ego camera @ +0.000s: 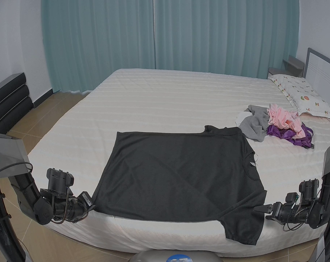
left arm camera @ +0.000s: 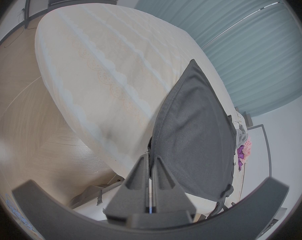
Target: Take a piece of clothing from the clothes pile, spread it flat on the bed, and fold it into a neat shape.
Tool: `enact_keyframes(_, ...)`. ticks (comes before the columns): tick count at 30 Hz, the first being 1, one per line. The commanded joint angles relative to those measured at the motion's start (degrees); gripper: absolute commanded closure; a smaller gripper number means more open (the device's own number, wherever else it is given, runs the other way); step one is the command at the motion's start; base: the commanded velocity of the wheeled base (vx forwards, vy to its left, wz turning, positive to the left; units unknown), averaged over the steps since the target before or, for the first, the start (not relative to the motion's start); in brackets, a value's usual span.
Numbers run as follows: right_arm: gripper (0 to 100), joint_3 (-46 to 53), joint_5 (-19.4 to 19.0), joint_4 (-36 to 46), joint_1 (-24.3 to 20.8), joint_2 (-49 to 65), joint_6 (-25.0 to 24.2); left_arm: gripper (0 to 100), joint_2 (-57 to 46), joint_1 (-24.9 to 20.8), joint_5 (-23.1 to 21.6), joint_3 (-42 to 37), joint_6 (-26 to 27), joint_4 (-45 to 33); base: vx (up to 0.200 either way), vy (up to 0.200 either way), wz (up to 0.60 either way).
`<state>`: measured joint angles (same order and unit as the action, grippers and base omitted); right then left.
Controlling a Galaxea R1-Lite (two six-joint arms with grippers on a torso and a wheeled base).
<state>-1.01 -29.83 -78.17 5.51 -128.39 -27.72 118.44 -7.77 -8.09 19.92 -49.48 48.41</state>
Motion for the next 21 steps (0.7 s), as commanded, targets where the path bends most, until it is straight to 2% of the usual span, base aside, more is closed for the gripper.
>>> enact_keyframes(1,0,1.0,-0.1,0.1,-1.3,-0.2,-0.1,100,0.0,-0.1,0.0,-0.1,0.0,0.0,0.000,0.000,0.00)
enact_keyframes(9,0,1.0,0.0,-0.6,-3.4,-1.5,-0.1,100,0.0,-0.1,0.0,-0.1,0.0,0.0,0.000,0.000,0.00)
enact_keyframes(16,0,1.0,0.3,-1.5,-3.1,-1.5,-0.2,100,-0.1,-0.1,0.0,-0.1,0.0,0.0,0.000,0.000,0.00)
enact_keyframes(17,100,1.0,0.3,-1.5,-3.1,-1.5,-0.1,100,0.0,-0.1,0.0,-0.1,0.0,0.0,0.000,0.000,0.00)
enact_keyframes(21,100,1.0,1.0,-1.4,-2.7,-1.0,-0.3,100,0.0,-0.1,0.0,-0.1,0.0,0.0,0.000,0.000,0.00)
